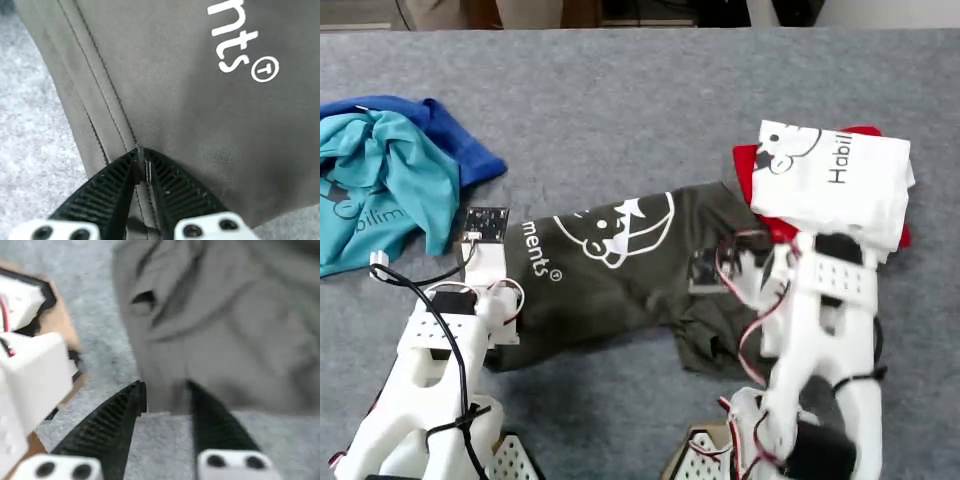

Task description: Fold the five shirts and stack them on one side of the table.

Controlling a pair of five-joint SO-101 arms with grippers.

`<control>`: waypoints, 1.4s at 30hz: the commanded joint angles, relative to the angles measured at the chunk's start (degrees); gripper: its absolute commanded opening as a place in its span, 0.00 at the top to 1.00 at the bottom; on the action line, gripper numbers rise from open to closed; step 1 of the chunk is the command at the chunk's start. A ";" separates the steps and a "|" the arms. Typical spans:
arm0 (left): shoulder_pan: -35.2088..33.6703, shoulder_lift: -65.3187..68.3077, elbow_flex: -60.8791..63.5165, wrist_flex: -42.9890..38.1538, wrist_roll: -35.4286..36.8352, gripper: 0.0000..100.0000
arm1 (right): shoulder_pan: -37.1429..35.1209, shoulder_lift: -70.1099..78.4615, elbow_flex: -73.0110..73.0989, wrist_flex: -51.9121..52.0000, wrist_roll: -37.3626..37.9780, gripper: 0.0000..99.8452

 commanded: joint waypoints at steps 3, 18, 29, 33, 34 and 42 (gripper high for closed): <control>0.70 -0.04 -0.62 0.09 -0.35 0.98 | 1.01 -5.58 6.81 -0.44 4.66 0.79; 1.14 0.04 -0.79 0.09 -0.35 0.98 | -0.04 -5.67 18.95 -16.62 4.66 0.79; 0.97 0.04 -0.79 0.35 -0.35 0.98 | -0.57 -5.58 20.70 -27.60 4.57 0.94; 0.88 0.04 -0.79 0.09 -0.35 0.98 | -0.75 -5.58 20.44 -29.36 4.40 0.97; 0.88 0.04 -0.79 0.09 -0.35 0.98 | -0.92 -5.58 19.91 -29.36 4.40 0.99; 0.88 0.04 -0.79 0.09 -0.26 0.98 | -4.35 -5.67 0.75 -15.47 4.31 1.00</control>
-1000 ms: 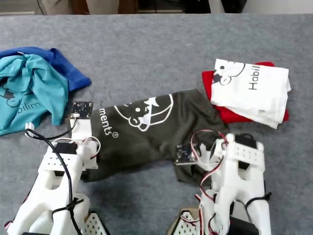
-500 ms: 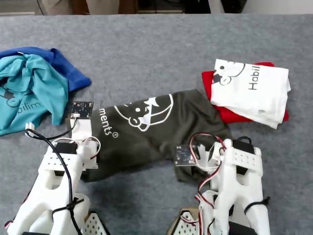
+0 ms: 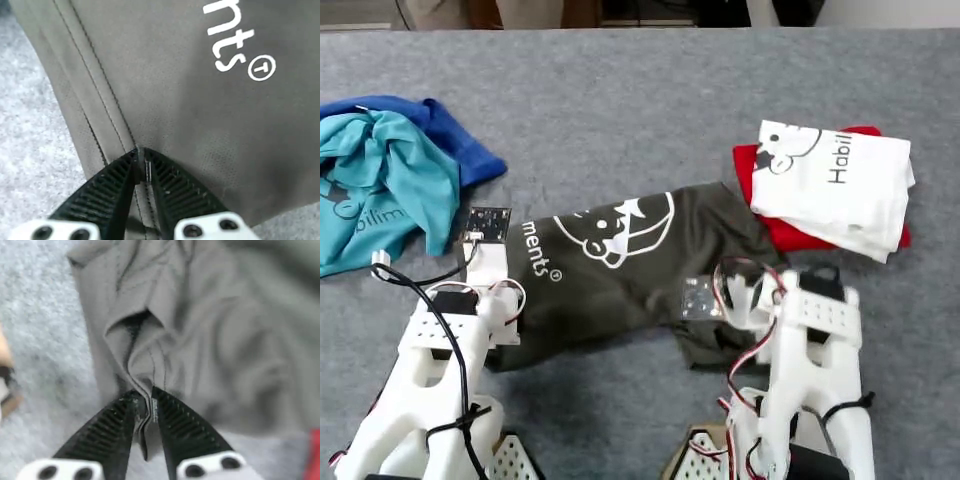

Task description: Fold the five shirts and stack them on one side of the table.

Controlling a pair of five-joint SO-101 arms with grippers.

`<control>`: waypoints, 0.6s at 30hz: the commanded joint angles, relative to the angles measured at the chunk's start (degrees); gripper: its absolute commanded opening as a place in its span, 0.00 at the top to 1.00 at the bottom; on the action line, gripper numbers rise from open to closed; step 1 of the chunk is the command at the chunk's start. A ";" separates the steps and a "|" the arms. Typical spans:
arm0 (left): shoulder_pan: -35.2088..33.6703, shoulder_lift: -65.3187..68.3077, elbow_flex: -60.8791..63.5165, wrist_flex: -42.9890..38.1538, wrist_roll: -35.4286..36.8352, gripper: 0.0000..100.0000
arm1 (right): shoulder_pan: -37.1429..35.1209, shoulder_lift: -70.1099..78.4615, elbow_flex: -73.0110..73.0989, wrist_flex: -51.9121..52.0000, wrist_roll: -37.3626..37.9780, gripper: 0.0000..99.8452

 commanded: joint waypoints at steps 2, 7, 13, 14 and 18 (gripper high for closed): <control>0.35 0.04 -0.79 0.09 -0.09 0.98 | -5.49 -0.66 -11.65 3.25 0.09 1.00; 0.35 0.04 -0.79 0.09 0.00 0.98 | -13.05 4.09 -16.66 -2.29 -4.40 1.00; 0.35 0.04 -0.79 0.09 0.09 0.98 | -15.87 17.54 -21.93 -15.56 -6.15 1.00; 0.35 0.04 -0.79 0.09 0.09 0.98 | -15.96 20.35 -23.16 -17.67 -6.15 1.00; 0.35 0.04 -0.79 0.09 0.09 0.98 | -15.96 31.69 -29.76 -25.32 -6.24 1.00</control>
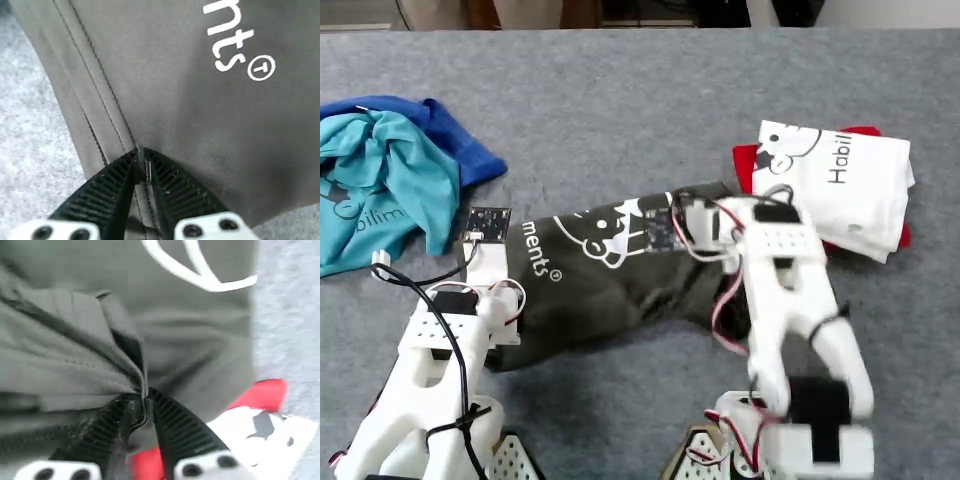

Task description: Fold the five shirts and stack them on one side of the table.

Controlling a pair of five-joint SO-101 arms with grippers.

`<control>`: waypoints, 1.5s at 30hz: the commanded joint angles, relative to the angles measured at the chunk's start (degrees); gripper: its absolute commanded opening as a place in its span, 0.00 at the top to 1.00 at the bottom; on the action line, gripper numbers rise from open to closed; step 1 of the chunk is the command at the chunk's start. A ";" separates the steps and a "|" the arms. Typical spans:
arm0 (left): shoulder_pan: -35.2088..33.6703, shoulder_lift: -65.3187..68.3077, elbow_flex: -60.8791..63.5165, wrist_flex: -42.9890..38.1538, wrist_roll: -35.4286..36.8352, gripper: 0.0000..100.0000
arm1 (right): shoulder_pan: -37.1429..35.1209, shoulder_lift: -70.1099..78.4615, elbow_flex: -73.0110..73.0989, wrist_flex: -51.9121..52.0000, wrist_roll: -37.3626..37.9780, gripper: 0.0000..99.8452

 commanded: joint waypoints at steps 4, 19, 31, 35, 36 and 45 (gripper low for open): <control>0.35 0.04 -0.79 0.09 0.09 0.98 | -0.66 13.14 -13.67 -3.69 -0.70 1.00; 0.35 0.04 -0.79 0.09 -0.18 0.98 | -5.85 -7.87 -19.65 21.71 -6.42 0.72; 0.53 0.04 -0.79 0.35 -0.26 0.98 | 12.88 -23.08 -8.92 37.01 -1.76 0.99; 0.53 0.04 -0.79 0.35 -0.26 0.98 | 18.15 -25.27 3.56 36.75 7.91 1.00; 0.53 0.04 -0.79 0.26 -0.26 0.98 | 18.24 -25.89 6.02 36.40 8.62 1.00; 0.53 0.04 -0.79 0.09 -0.26 0.98 | 10.95 -25.71 22.99 14.33 2.81 1.00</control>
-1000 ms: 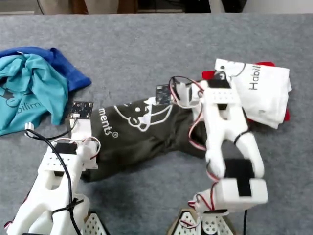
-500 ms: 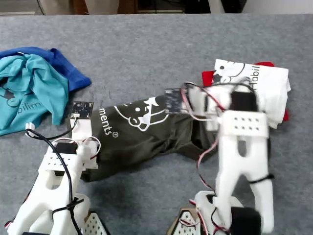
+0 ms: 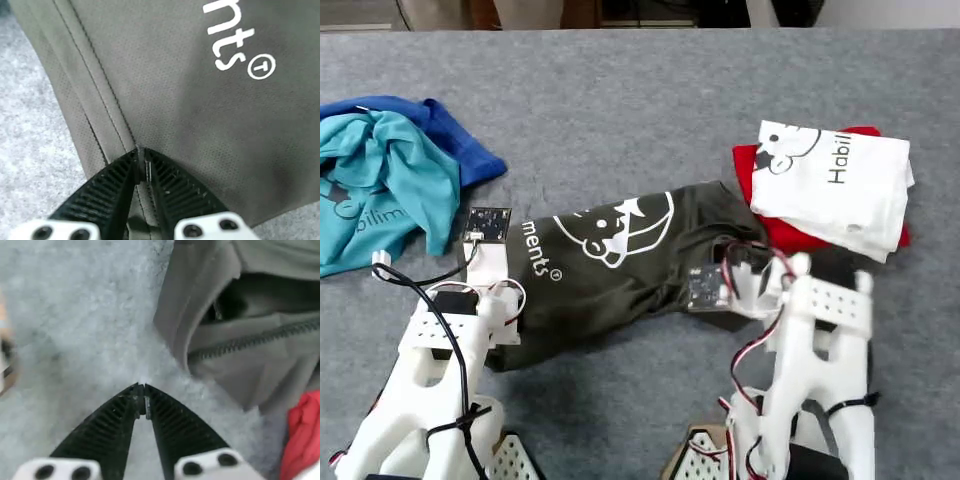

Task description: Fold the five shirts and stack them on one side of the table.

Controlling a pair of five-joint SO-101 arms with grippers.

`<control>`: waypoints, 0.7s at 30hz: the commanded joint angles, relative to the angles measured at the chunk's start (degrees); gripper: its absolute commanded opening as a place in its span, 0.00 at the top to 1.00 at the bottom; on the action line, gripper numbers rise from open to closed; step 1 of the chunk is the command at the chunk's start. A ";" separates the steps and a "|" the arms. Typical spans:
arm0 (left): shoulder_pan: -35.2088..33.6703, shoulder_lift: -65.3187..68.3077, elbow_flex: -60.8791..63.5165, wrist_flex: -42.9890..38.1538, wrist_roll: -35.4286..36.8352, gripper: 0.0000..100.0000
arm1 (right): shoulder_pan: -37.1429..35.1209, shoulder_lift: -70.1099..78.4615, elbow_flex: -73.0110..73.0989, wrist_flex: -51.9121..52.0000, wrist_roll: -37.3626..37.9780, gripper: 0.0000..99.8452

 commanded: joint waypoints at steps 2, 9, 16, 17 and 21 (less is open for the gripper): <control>0.53 0.04 -0.79 0.09 -0.26 0.98 | -9.63 0.75 1.98 -11.96 -10.81 1.00; 0.44 0.04 -0.79 0.09 -0.26 0.98 | -20.00 12.09 -3.30 -33.32 -24.70 1.00; 0.35 0.04 -0.79 0.18 -0.26 0.98 | -20.70 33.98 -21.49 -37.01 -32.35 1.00; 0.35 0.04 -0.79 0.18 -0.26 0.98 | -20.62 36.09 -24.04 -35.60 -33.32 1.00; 0.35 0.04 -0.70 0.18 -0.26 0.98 | -22.29 35.12 -33.98 -16.00 -33.67 1.00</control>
